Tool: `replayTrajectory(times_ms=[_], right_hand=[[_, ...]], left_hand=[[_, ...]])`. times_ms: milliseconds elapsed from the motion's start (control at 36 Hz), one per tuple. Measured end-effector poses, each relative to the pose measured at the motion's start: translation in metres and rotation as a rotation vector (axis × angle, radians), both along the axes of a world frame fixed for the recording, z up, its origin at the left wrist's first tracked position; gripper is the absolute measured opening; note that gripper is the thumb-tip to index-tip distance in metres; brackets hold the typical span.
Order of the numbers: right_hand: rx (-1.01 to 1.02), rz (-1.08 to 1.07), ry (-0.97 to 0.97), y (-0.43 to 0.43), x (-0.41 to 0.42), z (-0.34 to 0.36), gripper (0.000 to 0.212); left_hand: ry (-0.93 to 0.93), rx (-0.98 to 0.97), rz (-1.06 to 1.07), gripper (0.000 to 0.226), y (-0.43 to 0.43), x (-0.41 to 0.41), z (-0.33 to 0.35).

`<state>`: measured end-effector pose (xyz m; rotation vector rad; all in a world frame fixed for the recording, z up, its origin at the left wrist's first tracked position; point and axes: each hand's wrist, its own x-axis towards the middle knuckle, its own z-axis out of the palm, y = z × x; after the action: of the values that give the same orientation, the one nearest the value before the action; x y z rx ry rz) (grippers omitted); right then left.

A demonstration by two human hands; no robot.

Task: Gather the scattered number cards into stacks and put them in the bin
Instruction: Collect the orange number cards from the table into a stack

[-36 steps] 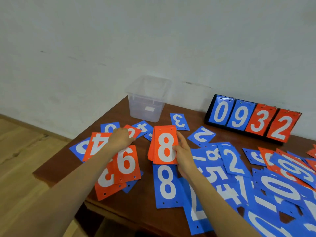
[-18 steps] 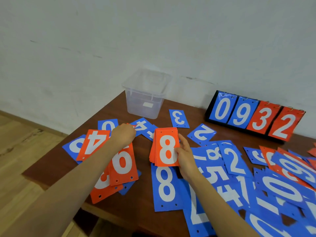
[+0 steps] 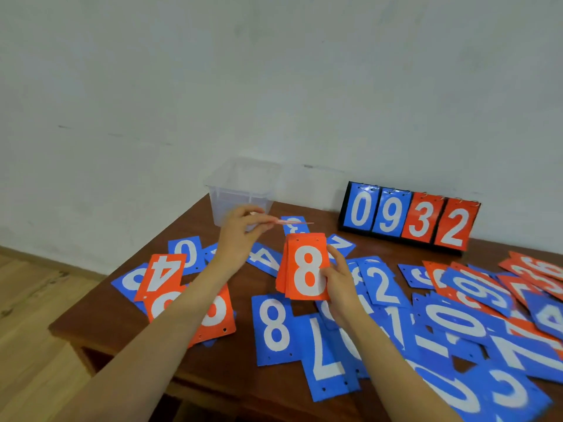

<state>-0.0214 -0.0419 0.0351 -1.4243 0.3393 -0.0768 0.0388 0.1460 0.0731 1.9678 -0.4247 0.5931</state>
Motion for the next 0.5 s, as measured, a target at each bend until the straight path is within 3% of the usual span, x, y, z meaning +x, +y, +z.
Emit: replayTrajectory(times_ms=[111,333,417,500], right_hand=[[-0.054,-0.063,0.000,-0.021,-0.015,0.005,0.050],[-0.058,-0.105,-0.027,-0.057,-0.041,0.014,0.049],[-0.054,-0.112,-0.032,-0.064,-0.047,0.016,0.048],[-0.017,-0.100,-0.040,-0.069,-0.052,0.019,0.043]], left_hand=[[-0.099,0.089,-0.100,0.019,-0.020,-0.015,0.003],[-0.114,0.098,-0.197,0.026,-0.057,-0.045,0.004],[-0.042,0.047,-0.284,0.031,-0.066,-0.058,-0.001],[0.023,-0.072,-0.327,0.022,-0.078,-0.070,-0.008]])
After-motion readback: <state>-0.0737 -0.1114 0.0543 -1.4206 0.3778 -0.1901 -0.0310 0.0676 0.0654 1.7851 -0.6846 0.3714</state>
